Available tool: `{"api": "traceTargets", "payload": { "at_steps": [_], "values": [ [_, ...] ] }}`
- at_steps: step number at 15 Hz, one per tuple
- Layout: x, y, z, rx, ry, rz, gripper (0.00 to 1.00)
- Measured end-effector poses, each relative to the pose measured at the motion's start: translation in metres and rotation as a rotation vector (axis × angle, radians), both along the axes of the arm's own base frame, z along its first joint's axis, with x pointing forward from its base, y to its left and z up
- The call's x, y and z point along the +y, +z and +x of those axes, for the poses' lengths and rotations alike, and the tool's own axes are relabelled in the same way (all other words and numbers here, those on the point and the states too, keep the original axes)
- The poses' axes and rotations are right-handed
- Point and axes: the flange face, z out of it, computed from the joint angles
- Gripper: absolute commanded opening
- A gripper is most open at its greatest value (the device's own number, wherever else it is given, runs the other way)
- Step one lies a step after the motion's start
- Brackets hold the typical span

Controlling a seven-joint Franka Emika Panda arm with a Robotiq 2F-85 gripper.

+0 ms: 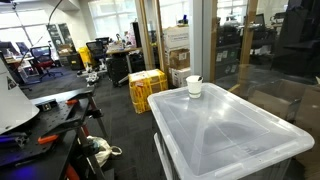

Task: Pick up the pen out of the white cup and place it on top of the colourless box.

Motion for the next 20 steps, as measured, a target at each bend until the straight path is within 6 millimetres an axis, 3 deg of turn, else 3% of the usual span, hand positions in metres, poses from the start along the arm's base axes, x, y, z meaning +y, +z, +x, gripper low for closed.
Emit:
{"api": "traceTargets", "payload": {
  "at_steps": [8, 20],
  "values": [
    [0.000, -0.041, 0.028, -0.125, -0.053, -0.081, 1.00],
    [0.029, -0.065, 0.024, -0.322, -0.200, -0.365, 1.00]
  ]
}}
